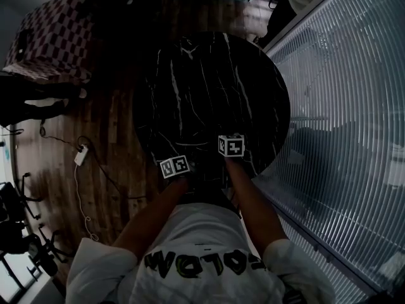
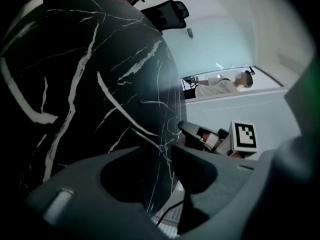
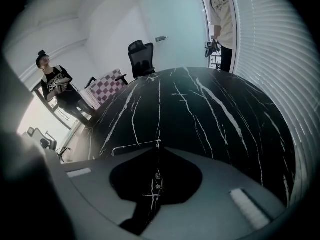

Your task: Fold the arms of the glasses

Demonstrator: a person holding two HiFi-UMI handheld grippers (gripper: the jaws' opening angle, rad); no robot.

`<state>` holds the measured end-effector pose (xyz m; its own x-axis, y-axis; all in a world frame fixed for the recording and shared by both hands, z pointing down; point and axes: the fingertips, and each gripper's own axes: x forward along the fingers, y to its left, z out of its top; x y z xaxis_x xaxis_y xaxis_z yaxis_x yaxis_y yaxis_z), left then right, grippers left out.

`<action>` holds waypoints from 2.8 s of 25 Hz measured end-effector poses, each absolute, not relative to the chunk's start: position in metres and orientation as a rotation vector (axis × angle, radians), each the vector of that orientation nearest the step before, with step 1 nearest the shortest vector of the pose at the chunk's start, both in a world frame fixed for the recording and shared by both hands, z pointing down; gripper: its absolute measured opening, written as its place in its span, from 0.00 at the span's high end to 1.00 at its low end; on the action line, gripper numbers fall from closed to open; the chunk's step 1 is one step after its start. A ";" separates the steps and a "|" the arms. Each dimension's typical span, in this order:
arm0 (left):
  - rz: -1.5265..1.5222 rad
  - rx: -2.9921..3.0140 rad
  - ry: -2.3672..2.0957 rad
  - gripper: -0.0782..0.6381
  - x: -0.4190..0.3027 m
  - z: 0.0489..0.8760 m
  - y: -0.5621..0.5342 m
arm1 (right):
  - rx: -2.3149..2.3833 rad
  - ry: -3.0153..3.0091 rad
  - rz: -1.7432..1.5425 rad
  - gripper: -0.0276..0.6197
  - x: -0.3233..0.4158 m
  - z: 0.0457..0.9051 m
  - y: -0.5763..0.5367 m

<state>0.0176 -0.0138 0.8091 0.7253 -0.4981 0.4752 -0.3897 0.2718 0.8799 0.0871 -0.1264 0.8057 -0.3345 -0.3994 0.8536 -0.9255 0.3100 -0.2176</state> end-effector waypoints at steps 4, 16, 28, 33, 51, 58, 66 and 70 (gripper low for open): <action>-0.126 1.340 -0.828 0.67 0.020 0.807 -0.031 | 1.176 -1.885 0.960 0.95 0.087 0.804 -0.126; -0.137 1.424 -0.790 0.67 0.032 0.796 -0.058 | 1.151 -1.900 0.968 0.95 0.087 0.805 -0.118; -0.207 1.437 -0.703 0.67 0.056 0.784 -0.078 | 1.118 -1.935 0.999 0.95 0.079 0.802 -0.108; -0.206 1.460 -0.693 0.68 0.056 0.774 -0.075 | 1.150 -1.934 0.975 0.95 0.086 0.803 -0.113; -0.447 1.151 -0.793 0.58 0.019 0.805 -0.071 | 1.160 -1.942 0.990 0.95 0.084 0.801 -0.110; -0.447 1.140 -0.771 0.58 0.023 0.807 -0.073 | 1.148 -1.946 1.000 0.95 0.081 0.804 -0.107; -0.438 1.153 -0.741 0.58 0.033 0.806 -0.077 | 1.122 -1.954 0.995 0.95 0.075 0.803 -0.101; -0.448 1.158 -0.726 0.58 0.036 0.803 -0.082 | 1.108 -1.952 0.999 0.95 0.073 0.803 -0.096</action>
